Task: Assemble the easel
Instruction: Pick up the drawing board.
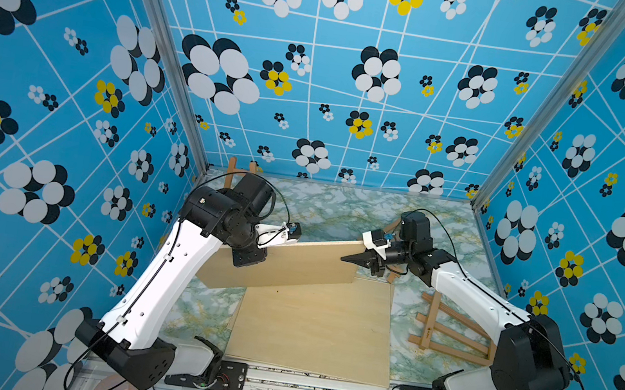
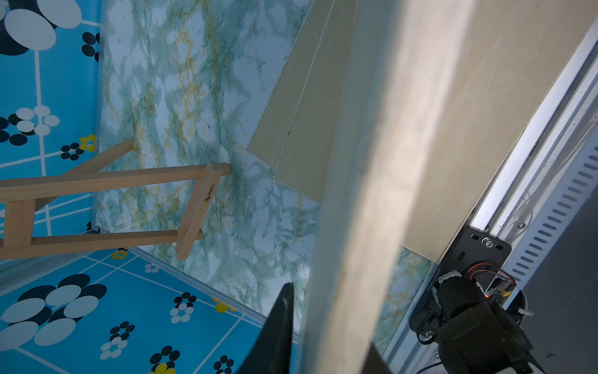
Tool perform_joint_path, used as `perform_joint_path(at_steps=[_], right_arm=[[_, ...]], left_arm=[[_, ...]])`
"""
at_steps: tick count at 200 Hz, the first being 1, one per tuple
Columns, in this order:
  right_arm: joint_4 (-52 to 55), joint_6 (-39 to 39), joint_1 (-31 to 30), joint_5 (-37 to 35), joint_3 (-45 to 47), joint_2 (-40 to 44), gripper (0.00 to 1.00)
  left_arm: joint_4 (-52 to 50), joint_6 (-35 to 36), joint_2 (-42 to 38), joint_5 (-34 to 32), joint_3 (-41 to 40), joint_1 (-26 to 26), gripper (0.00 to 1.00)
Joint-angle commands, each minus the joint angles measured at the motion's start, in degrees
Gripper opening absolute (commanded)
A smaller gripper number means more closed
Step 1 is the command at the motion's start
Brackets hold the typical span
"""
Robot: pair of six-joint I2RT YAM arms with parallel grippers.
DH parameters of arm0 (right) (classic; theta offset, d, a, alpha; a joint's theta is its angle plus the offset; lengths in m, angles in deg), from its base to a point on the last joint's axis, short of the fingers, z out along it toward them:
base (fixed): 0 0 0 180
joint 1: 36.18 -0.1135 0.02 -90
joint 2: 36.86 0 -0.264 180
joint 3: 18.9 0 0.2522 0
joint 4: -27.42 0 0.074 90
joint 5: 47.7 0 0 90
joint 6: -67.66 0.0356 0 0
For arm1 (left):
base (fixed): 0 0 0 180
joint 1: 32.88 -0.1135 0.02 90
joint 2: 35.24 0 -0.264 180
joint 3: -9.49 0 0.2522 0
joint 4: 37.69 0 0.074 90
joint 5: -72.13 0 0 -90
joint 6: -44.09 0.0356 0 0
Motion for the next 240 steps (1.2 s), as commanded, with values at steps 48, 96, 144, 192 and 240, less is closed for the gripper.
perform_joint_path(at_steps=[48,96,144,192,240], right_arm=[[10.5,4.1,0.4,-11.3,1.6,-1.6,0.00],[2.1,9.9,-0.5,-11.1,3.3,2.6,0.00],[-7.6,16.7,-4.7,-15.0,4.3,5.4,0.00],[-22.4,23.9,-8.1,-20.5,5.6,6.3,0.00],[-29.6,27.6,-10.2,-25.8,5.0,4.5,0.00]], left_arm=[[-2.1,-1.5,3.4,-5.2,5.5,1.1,0.00],[-1.3,-3.0,4.1,-12.3,13.6,4.6,0.00],[-1.0,-1.8,3.3,-20.7,19.3,9.8,0.00],[5.0,3.6,2.9,-29.9,20.5,12.3,0.00],[17.0,10.4,-0.2,-33.8,13.8,11.9,0.00]])
